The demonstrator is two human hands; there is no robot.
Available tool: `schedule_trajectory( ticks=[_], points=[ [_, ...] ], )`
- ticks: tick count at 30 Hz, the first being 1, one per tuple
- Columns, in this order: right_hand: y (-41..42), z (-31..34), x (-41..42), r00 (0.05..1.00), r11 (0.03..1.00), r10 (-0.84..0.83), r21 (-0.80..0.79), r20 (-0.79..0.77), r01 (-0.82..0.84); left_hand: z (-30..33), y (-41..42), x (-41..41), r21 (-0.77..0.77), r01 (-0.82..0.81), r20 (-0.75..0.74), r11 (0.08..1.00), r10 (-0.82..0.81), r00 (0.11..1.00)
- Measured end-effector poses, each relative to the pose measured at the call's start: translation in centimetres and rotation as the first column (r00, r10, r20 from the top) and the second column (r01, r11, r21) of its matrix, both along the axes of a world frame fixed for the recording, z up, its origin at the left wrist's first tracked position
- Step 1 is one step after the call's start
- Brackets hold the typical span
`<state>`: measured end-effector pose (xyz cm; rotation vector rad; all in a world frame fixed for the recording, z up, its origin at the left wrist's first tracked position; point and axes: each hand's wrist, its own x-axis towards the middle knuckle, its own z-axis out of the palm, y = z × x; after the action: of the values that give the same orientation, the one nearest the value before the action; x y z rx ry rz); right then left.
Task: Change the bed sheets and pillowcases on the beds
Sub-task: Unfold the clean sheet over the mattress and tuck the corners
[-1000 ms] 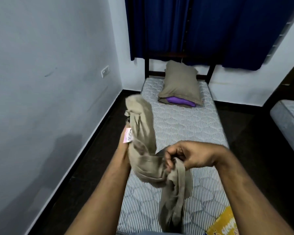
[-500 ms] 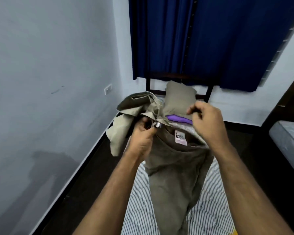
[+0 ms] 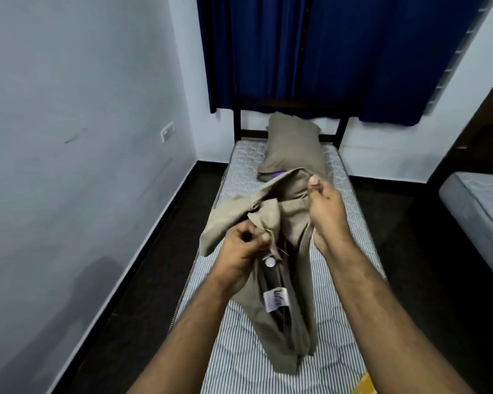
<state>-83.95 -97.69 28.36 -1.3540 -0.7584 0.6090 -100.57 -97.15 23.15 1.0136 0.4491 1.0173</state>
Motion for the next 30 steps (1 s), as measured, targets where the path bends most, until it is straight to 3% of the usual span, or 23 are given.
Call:
schedule_trajectory(
  ticks=[2,4,6,8,9,10,11,12,13,14,16,17,18,20,22,24,27,30],
  points=[
    [-0.1,0.3,0.9,0.988,0.988,-0.147,0.047,-0.042,0.149,-0.6,0.9,-1.0,-0.216,-0.057,0.115,0.975,0.084,0.990],
    [-0.4,0.4,1.7,0.968,0.966,-0.252,0.066,0.000,0.252,-0.8,1.6,-1.8,-0.464,-0.079,0.243,0.882,0.212,0.947],
    [-0.3,0.6,1.7,0.956,0.952,-0.289,0.084,-0.057,0.293,-1.0,2.4,-2.2,-0.609,-0.156,0.242,0.778,0.369,0.897],
    [-0.2,0.9,1.1,0.950,0.954,-0.256,0.111,-0.179,0.278,-1.0,2.5,-1.9,-0.603,-0.341,0.067,0.721,0.472,0.879],
    [-0.3,1.2,0.7,0.946,0.958,-0.212,0.140,-0.244,0.250,-0.9,2.4,-1.6,-0.495,-0.500,-0.085,0.710,0.533,0.842],
    [-0.4,1.5,0.4,0.940,0.962,-0.158,0.170,-0.302,0.216,-0.8,2.1,-1.4,-0.299,-0.667,-0.264,0.683,0.612,0.745],
    [-0.5,1.8,0.1,0.933,0.965,-0.101,0.195,-0.345,0.177,-0.4,1.6,-1.4,-0.009,-0.780,-0.376,0.626,0.721,0.583],
    [-0.6,2.1,-0.1,0.927,0.966,-0.040,0.222,-0.373,0.131,-0.1,1.2,-1.4,0.312,-0.764,-0.369,0.565,0.813,0.450],
    [-0.8,2.4,-0.4,0.927,0.967,0.024,0.243,-0.375,0.074,0.8,0.7,-1.1,0.570,-0.643,-0.304,0.511,0.859,0.413],
    [-1.0,2.7,-0.6,0.933,0.968,0.081,0.250,-0.350,0.010,1.8,0.2,-0.6,0.710,-0.501,-0.256,0.495,0.844,0.472],
    [-1.5,3.3,-1.2,0.955,0.970,0.167,0.212,-0.245,-0.115,2.9,-0.3,0.5,0.782,-0.237,-0.316,0.576,0.695,0.646],
    [-1.6,3.5,-1.4,0.960,0.967,0.207,0.188,-0.187,-0.172,3.0,-0.1,1.0,0.785,-0.160,-0.349,0.599,0.640,0.685],
    [-1.8,3.6,-1.5,0.963,0.959,0.241,0.183,-0.124,-0.216,3.2,-0.1,1.4,0.786,-0.129,-0.383,0.605,0.639,0.667],
    [-2.1,3.8,-1.4,0.966,0.949,0.249,0.182,0.069,-0.258,2.8,0.7,1.5,0.681,-0.225,-0.438,0.697,0.634,0.638],
    [-2.3,3.8,-0.8,0.951,0.959,0.188,0.164,0.246,-0.232,2.6,1.8,0.9,0.455,-0.359,-0.428,0.815,0.554,0.714],
    [-2.6,4.0,-0.2,0.933,0.964,0.184,0.128,0.309,-0.233,3.2,2.7,0.4,0.336,-0.381,-0.385,0.861,0.495,0.779],
    [-2.7,3.6,0.6,0.827,0.970,0.212,-0.011,0.520,-0.242,5.3,2.7,0.5,0.407,-0.412,-0.320,0.815,0.550,0.771],
    [-2.5,3.7,2.2,0.575,0.974,0.188,-0.227,0.796,-0.005,7.8,2.8,0.2,0.582,-0.427,-0.273,0.692,0.661,0.699]
  ],
)
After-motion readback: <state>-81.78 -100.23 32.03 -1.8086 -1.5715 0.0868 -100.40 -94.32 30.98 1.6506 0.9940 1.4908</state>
